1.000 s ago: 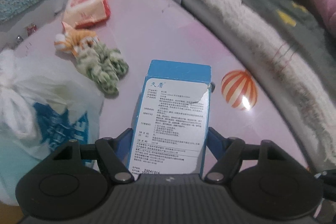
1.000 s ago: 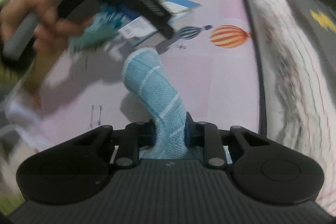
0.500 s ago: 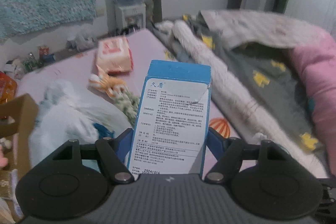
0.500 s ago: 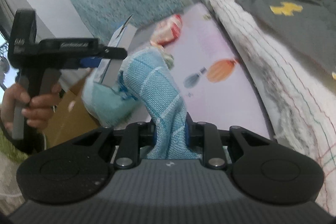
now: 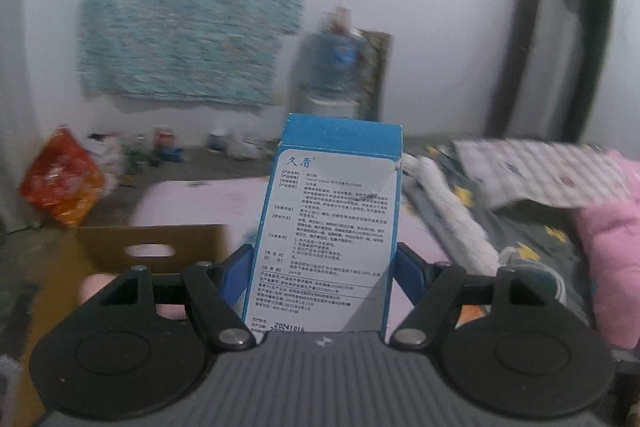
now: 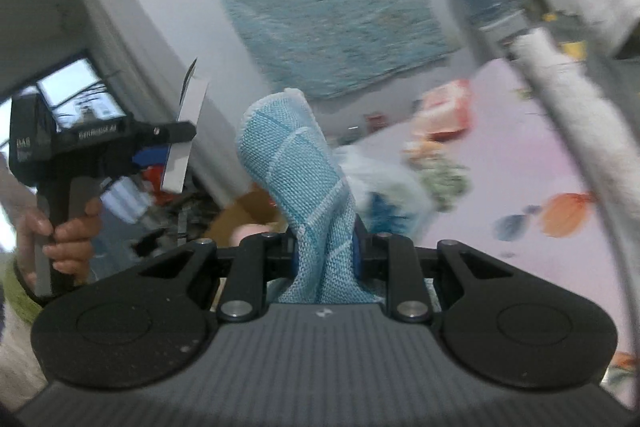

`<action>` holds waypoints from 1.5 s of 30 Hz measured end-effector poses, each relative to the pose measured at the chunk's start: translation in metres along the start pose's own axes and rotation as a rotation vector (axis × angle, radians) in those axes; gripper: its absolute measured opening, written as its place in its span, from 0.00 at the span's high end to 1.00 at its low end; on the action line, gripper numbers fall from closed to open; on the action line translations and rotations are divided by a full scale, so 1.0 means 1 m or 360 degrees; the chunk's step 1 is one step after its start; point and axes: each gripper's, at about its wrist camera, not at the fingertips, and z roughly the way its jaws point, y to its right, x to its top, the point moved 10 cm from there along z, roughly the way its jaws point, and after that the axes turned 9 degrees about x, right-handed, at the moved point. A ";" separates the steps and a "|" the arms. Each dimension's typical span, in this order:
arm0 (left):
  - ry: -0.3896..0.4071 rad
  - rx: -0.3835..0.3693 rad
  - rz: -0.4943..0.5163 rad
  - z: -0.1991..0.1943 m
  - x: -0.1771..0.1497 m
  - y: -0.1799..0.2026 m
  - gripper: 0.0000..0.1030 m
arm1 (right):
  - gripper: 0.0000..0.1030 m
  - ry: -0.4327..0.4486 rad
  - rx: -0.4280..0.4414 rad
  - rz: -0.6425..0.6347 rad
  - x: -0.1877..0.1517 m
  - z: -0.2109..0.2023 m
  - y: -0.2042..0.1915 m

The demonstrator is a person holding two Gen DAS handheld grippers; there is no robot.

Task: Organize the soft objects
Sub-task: 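Carry the medicine box and towel over the cardboard box with both tools, then lower the medicine box into the box with the left gripper while the right drops the towel in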

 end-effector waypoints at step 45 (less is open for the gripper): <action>-0.0916 0.0078 -0.0365 0.097 -0.214 -0.180 0.19 | 0.76 -0.0537 0.0442 0.0416 -0.039 0.268 -0.102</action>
